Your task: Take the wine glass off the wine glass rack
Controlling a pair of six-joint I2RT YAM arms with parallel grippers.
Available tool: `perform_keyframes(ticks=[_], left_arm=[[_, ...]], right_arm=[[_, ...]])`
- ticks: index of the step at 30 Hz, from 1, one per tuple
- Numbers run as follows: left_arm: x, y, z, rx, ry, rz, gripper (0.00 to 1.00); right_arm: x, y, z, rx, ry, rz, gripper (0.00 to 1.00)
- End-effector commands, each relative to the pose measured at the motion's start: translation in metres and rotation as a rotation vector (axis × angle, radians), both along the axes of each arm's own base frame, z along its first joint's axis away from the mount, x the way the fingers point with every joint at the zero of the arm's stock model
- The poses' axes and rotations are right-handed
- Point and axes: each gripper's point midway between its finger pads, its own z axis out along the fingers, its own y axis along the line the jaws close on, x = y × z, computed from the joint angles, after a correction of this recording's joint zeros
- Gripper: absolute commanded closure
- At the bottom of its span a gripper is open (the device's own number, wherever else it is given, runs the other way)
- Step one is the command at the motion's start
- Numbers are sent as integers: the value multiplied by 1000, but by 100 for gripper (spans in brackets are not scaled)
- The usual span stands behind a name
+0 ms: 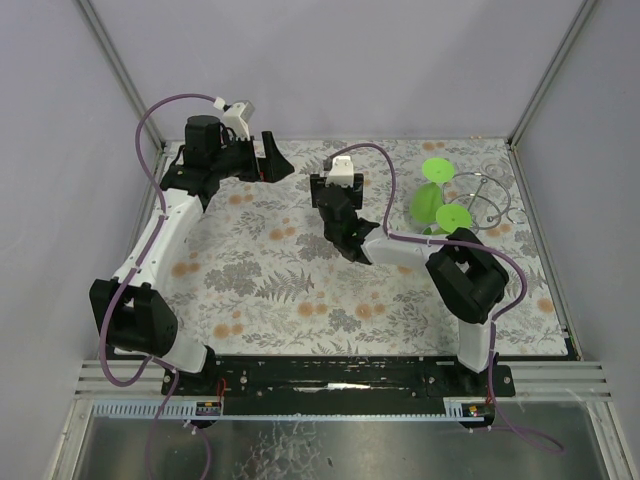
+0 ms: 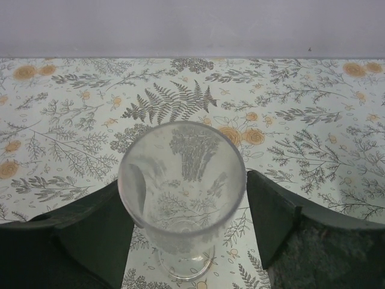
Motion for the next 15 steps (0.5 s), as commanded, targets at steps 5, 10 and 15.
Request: perform_keyframes(ticks=[5,10,15], left_arm=[[3,0,4,-6,-15,-12,0],[4,0,5,-6,-19,-9,0],[6,2,11,-6,-32,2,0]], right_arm=[[0,-12,57,91,-93,-18,19],[2,-11,82,100,-127,-6,16],[-1,-14,111,132,-167,-3,16]])
